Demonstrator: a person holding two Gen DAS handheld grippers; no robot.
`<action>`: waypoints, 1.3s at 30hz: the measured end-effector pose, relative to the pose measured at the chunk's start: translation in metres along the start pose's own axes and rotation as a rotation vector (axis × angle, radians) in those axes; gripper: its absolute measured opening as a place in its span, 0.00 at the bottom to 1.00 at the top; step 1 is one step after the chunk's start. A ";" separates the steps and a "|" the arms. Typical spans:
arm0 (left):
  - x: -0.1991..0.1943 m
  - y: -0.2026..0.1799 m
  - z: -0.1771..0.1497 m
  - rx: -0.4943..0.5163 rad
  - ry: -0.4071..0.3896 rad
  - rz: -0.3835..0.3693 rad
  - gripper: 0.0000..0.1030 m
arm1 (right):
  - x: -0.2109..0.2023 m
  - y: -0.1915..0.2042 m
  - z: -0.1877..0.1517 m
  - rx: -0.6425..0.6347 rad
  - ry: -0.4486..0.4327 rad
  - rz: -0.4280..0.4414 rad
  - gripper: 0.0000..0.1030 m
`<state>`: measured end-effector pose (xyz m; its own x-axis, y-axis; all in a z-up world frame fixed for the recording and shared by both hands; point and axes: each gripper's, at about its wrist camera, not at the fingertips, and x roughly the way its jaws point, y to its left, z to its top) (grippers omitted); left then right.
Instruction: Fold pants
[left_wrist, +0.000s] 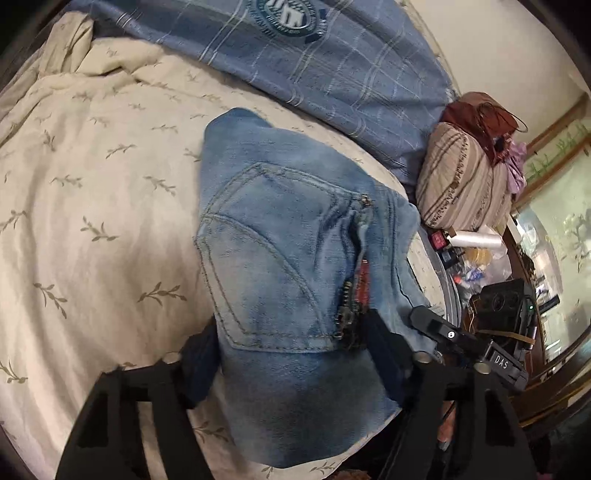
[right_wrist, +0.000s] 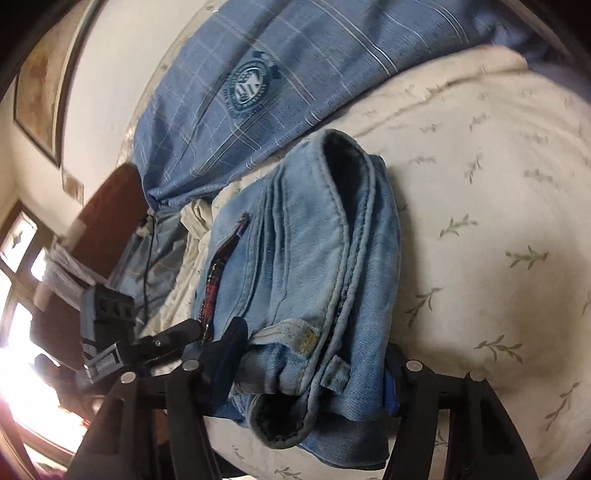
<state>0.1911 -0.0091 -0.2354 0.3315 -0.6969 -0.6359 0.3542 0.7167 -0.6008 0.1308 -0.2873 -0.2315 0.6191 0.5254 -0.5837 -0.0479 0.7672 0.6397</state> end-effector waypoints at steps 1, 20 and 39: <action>-0.001 -0.003 -0.001 0.018 -0.010 -0.001 0.55 | 0.000 0.010 -0.002 -0.065 -0.009 -0.040 0.60; -0.014 -0.064 0.023 0.232 -0.192 0.125 0.32 | -0.012 0.070 0.008 -0.489 -0.244 -0.309 0.56; -0.097 -0.065 -0.012 0.140 -0.336 0.472 0.92 | -0.065 0.064 -0.007 -0.367 -0.339 -0.342 0.69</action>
<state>0.1252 0.0123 -0.1405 0.7317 -0.2902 -0.6168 0.2057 0.9567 -0.2060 0.0821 -0.2701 -0.1561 0.8594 0.1260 -0.4955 -0.0320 0.9805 0.1938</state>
